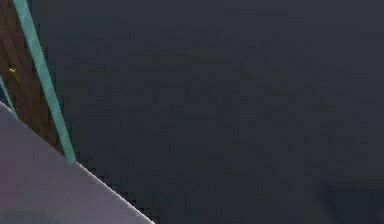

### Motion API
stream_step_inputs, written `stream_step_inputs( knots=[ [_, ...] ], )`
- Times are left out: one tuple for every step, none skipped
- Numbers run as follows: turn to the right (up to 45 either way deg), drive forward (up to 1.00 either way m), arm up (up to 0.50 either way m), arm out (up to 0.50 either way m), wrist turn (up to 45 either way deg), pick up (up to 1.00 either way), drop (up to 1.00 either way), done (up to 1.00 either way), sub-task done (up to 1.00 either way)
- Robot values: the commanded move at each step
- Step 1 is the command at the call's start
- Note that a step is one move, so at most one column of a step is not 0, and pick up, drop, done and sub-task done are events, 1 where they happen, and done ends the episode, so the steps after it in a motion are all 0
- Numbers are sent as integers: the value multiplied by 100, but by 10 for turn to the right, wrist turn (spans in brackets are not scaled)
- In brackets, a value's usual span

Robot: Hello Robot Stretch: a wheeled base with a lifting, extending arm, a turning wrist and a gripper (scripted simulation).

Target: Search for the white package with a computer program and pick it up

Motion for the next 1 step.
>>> stream_step_inputs(
  knots=[
    [0,0,0,0,0,0,0,100,0]
  ],
)
